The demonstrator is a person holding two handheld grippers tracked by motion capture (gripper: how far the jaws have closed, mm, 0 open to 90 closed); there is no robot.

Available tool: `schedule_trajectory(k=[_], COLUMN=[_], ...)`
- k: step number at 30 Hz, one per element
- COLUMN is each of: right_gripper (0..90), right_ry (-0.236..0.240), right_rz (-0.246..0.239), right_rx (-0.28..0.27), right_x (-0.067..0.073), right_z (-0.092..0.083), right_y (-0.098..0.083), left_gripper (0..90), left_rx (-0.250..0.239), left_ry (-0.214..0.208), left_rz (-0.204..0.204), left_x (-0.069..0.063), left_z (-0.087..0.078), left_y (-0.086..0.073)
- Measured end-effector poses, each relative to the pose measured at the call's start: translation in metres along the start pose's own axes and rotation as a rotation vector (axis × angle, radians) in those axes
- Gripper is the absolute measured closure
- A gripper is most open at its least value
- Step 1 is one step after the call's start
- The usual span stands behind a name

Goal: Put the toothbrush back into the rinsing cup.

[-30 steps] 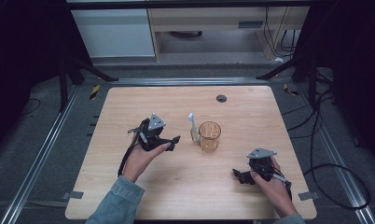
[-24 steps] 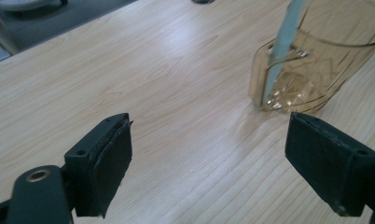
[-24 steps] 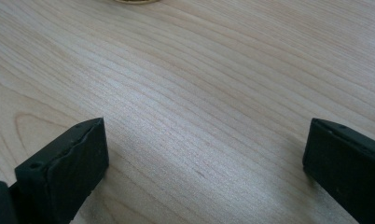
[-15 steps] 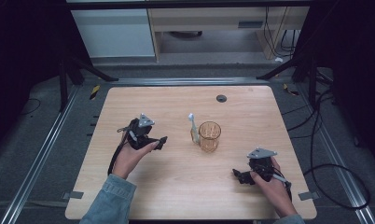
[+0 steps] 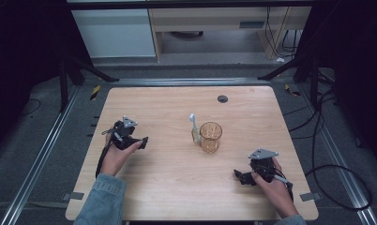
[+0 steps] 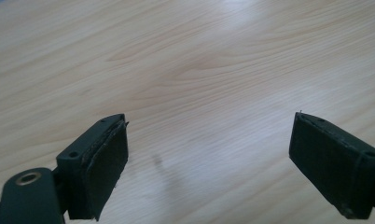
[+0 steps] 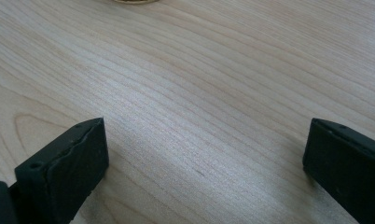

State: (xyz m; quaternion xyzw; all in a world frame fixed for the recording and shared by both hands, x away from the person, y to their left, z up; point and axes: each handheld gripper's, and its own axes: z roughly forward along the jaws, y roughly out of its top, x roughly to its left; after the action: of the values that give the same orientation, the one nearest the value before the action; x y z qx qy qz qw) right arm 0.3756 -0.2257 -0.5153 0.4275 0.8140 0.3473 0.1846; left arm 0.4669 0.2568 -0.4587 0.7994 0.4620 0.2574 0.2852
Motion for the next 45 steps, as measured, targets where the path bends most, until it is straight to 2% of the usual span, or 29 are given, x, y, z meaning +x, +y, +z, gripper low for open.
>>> schedule_trajectory(k=[3,12,17,22,25,33,35,36,38,40,42,45], right_gripper=[0.5,0.4,0.4,0.4,0.4,0.4,0.4,0.4,0.4,0.4,0.4,0.4], right_ry=[0.0,0.0,0.0,0.0,0.0,0.0,0.0,0.0,0.0,0.0,0.001,0.0], right_rz=[0.0,0.001,0.0,0.0,0.0,0.0,0.0,0.0,0.0,0.0,0.0,0.0], right_rx=[0.0,0.0,0.0,0.0,0.0,0.0,0.0,0.0,0.0,0.0,-0.001,0.0], right_x=[0.0,0.0,0.0,0.0,0.0,0.0,0.0,0.0,0.0,0.0,0.0,0.0], right_z=[0.0,0.0,0.0,0.0,0.0,0.0,0.0,0.0,0.0,0.0,0.0,0.0], right_y=[0.0,0.0,0.0,0.0,0.0,0.0,0.0,0.0,0.0,0.0,0.0,0.0], left_gripper=[10.9,10.4,10.3,10.3,9.8,9.2,8.9,8.9,7.9,5.1,3.6,0.0], left_rx=[-0.003,0.013,0.006,0.018,0.015,0.014,0.027,0.026,0.004,-0.019,-0.016,0.001], left_ry=[0.007,0.026,0.044,0.042,0.024,0.014,0.018,0.025,0.011,0.01,0.013,0.033], left_rz=[-0.042,-0.123,-0.173,-0.167,-0.173,-0.149,-0.142,-0.149,-0.191,-0.185,-0.187,-0.213], left_x=[0.011,0.041,0.054,0.056,0.056,0.057,0.055,0.055,0.056,0.056,0.056,0.056], left_z=[0.003,0.008,0.009,0.014,0.017,0.025,0.028,0.029,0.031,0.033,0.033,0.034], left_y=[-0.007,-0.025,-0.033,-0.036,-0.038,-0.042,-0.043,-0.044,-0.047,-0.049,-0.049,-0.049])
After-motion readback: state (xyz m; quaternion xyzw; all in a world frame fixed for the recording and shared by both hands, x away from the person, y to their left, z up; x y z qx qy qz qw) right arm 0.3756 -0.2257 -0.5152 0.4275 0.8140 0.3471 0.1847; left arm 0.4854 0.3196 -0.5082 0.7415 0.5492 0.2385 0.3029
